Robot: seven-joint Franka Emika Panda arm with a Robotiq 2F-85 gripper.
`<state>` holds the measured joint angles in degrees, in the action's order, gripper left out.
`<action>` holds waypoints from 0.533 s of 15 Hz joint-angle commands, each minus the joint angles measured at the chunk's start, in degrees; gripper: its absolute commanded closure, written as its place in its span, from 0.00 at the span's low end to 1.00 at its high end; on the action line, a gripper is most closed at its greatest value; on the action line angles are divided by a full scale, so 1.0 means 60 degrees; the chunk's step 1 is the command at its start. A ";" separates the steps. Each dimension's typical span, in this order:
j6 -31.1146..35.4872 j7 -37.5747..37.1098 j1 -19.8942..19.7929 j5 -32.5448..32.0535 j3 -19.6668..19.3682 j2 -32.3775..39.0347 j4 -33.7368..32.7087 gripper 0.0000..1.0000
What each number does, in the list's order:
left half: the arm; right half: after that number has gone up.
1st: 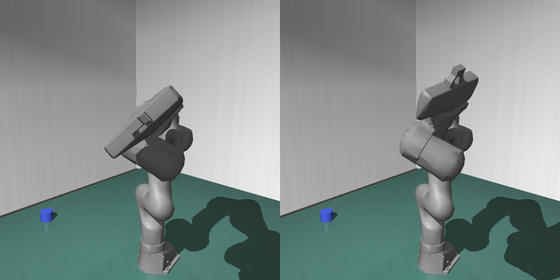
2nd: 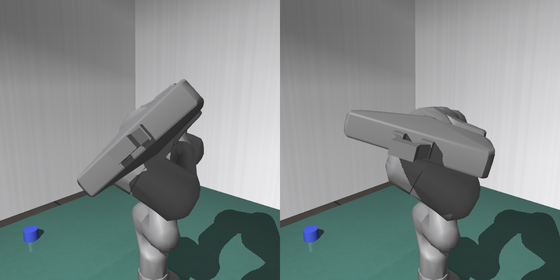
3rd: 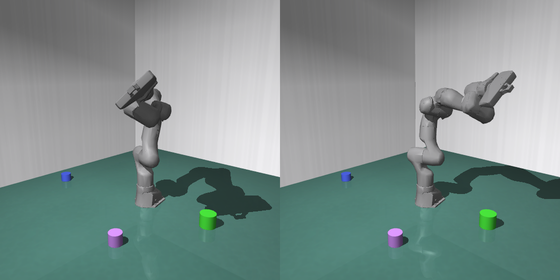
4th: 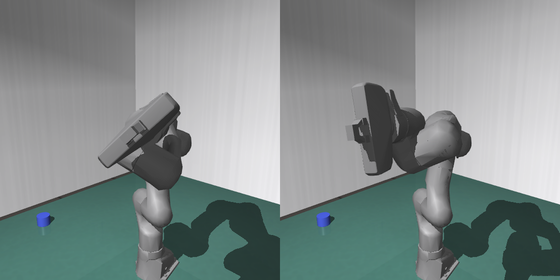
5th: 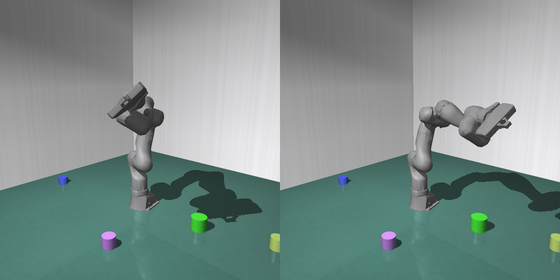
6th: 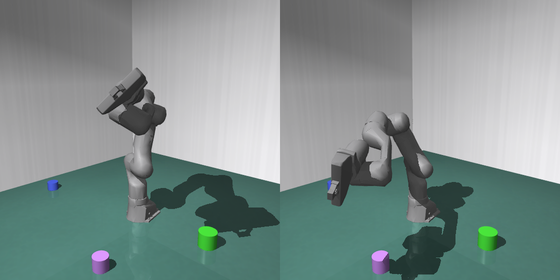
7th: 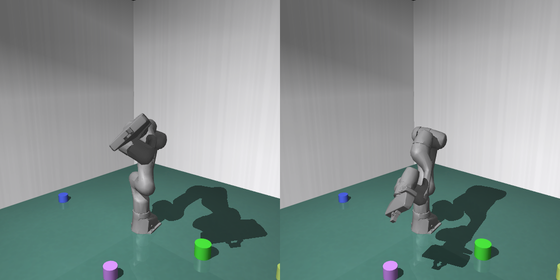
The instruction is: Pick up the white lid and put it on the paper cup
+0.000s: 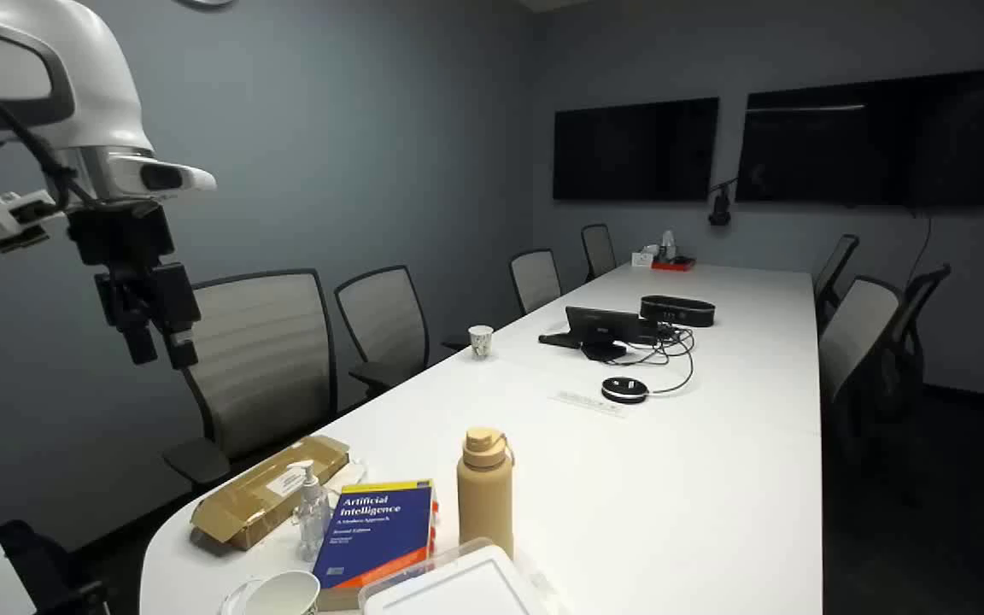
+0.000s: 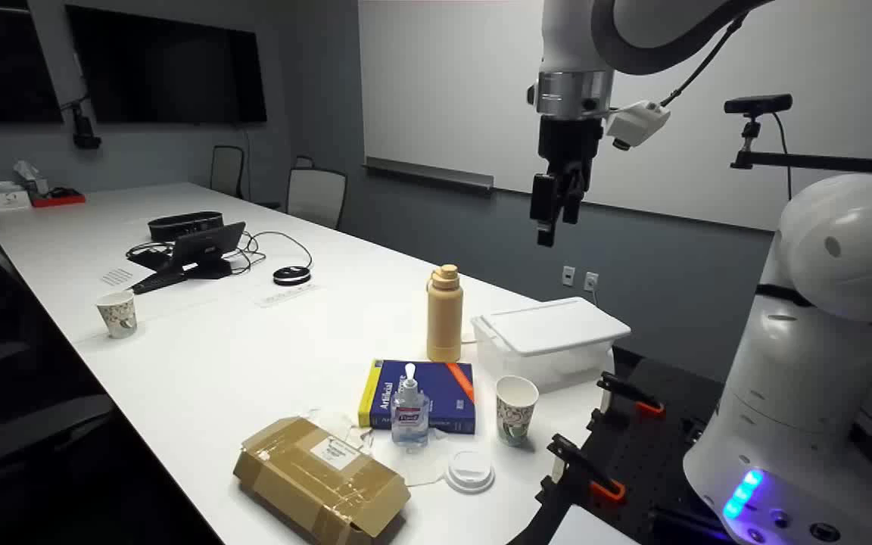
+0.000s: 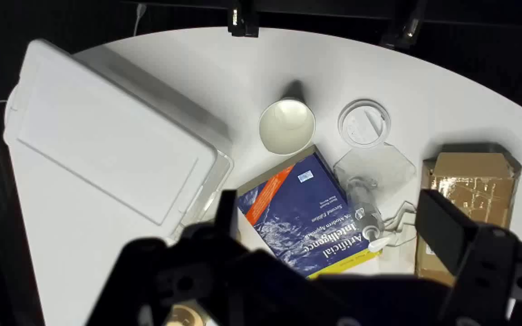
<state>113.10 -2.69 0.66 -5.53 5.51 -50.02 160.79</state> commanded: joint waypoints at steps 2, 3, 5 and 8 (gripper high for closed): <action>-0.0033 -0.0050 0.0074 -0.0053 -0.0066 0.0043 0.0078 0.00; -0.0033 -0.0050 0.0074 -0.0053 -0.0067 0.0066 0.0092 0.00; -0.0033 -0.0050 0.0074 -0.0053 -0.0068 0.0093 0.0092 0.00; -0.0033 -0.0050 0.0074 -0.0053 -0.0068 0.0102 0.0092 0.00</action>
<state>113.07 -2.69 0.66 -5.53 5.50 -49.45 161.46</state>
